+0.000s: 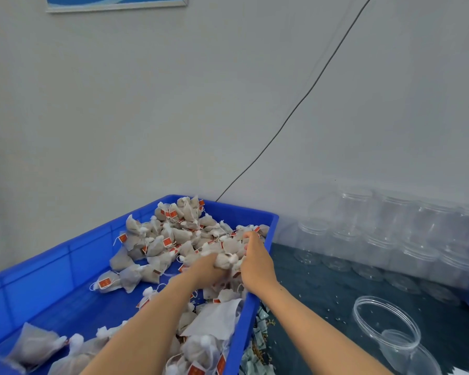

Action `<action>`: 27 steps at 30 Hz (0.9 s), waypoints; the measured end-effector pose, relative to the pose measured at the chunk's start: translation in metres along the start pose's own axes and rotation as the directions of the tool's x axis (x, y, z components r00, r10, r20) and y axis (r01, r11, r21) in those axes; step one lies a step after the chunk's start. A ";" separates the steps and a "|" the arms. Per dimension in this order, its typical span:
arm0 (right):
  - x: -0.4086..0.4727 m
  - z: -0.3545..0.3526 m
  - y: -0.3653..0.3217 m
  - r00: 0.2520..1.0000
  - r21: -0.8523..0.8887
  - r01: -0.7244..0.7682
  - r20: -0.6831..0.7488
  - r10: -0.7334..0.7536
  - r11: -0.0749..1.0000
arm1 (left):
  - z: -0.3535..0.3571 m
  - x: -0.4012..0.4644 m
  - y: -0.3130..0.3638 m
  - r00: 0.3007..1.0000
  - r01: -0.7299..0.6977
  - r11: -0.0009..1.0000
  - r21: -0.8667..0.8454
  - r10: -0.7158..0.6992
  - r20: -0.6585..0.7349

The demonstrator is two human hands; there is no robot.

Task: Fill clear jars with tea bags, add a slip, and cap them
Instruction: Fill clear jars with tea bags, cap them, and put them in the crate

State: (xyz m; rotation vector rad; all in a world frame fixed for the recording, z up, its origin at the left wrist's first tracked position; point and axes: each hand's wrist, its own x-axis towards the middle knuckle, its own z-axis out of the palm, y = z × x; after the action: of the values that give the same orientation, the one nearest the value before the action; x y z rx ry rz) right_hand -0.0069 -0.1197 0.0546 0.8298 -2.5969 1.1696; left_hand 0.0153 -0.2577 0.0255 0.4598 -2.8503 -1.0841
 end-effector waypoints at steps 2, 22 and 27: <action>0.000 0.000 0.001 0.999 0.048 -0.019 -0.041 0.021 0.999 | 0.007 0.000 0.003 0.995 0.028 0.995 0.095 -0.037 0.097; -0.001 -0.002 0.004 0.991 0.330 -0.042 -0.103 0.081 0.943 | -0.018 0.004 0.016 0.929 0.136 0.766 -0.628 -0.320 -0.188; 0.000 -0.034 0.002 0.987 0.653 -0.161 0.109 0.118 0.740 | -0.047 -0.011 0.037 0.966 0.077 0.443 -0.893 -0.255 -0.043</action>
State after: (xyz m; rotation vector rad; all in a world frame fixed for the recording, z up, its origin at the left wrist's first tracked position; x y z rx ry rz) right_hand -0.0104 -0.0937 0.0764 0.7819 -2.2998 2.2141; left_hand 0.0238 -0.2582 0.0857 0.6682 -1.6735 -2.2050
